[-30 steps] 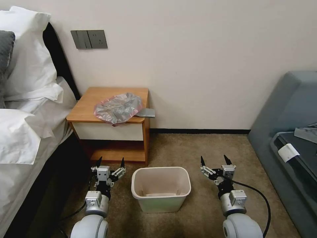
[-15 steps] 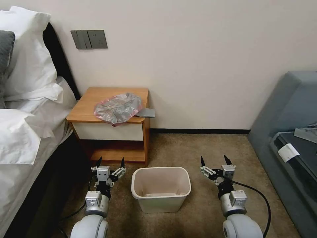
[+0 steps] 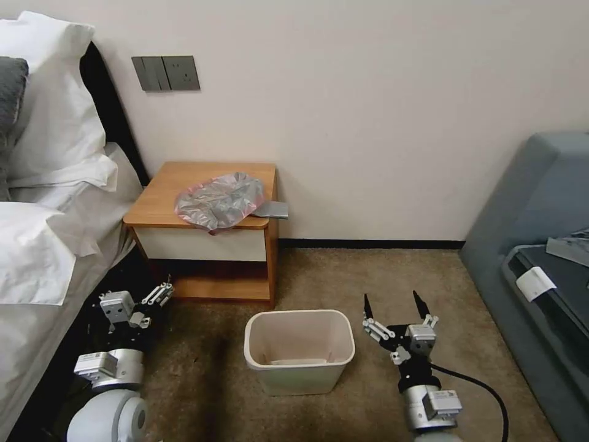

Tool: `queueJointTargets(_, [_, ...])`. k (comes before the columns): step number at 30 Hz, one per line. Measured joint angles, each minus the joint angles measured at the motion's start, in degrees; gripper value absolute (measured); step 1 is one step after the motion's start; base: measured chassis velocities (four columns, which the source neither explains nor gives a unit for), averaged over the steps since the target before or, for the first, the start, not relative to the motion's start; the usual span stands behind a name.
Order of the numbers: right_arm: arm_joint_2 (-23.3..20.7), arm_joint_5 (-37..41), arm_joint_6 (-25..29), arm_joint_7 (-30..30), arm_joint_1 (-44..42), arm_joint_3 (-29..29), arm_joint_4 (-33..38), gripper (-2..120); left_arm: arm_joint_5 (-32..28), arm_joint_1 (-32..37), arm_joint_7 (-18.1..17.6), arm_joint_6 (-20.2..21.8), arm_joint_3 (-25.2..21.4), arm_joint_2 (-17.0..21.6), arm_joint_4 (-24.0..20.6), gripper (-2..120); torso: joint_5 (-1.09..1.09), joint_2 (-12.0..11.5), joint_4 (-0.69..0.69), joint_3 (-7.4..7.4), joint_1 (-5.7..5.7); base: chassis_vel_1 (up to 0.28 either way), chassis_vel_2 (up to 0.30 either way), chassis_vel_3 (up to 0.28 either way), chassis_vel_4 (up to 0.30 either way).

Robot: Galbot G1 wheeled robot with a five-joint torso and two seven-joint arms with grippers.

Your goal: Pick up the garbage bag from the table and place it over the trash can.

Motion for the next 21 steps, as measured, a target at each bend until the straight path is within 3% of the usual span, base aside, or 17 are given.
queueJointTargets(3, [-2.5,-1.3,1.1,0.5,3.7,-0.2,-1.9,100,-0.7,0.4,-0.1,0.6,1.5,0.5,0.0,100,0.03,0.0,0.0,0.0,0.0,0.0,0.0,0.0,0.0])
queueJointTargets(6, [-6.9,-4.7,2.0,-0.5,10.8,-1.7,-5.2,100,-3.2,2.7,-0.1,4.6,9.8,2.5,0.5,100,-0.01,0.0,0.0,0.01,0.0,0.0,0.0,0.0,0.0])
queueJointTargets(9, [-9.4,-7.1,2.2,-1.2,15.7,-3.3,-7.8,100,-2.5,2.7,-0.2,5.2,12.0,3.0,1.4,100,0.05,0.0,0.0,0.0,0.0,0.0,0.0,0.0,0.0])
queueJointTargets(12, [-10.0,-7.8,2.3,-1.6,17.2,-3.9,-8.6,100,-1.8,2.5,-0.3,5.2,12.4,3.0,1.9,100,0.07,0.0,-0.01,0.0,0.0,0.0,0.0,0.0,0.0])
queueJointTargets(13, [-12.6,-14.5,2.9,-4.0,26.6,-7.8,-13.7,100,1.4,1.7,-0.4,4.6,12.7,2.8,3.5,100,0.03,0.0,0.01,0.01,0.0,0.0,0.0,0.0,0.0])
queueJointTargets(15, [-14.0,-20.7,3.8,-5.8,35.1,-12.8,-19.1,100,3.0,1.4,-0.5,4.0,12.0,2.3,4.7,100,0.01,0.0,0.02,0.02,0.0,0.0,0.0,0.0,0.0])
queueJointTargets(21, [-14.7,-26.5,4.6,-7.7,46.9,-21.0,-26.8,100,3.9,0.8,-0.9,3.2,10.7,1.8,6.1,100,0.01,0.0,0.02,0.02,0.01,0.0,0.0,0.0,0.0])
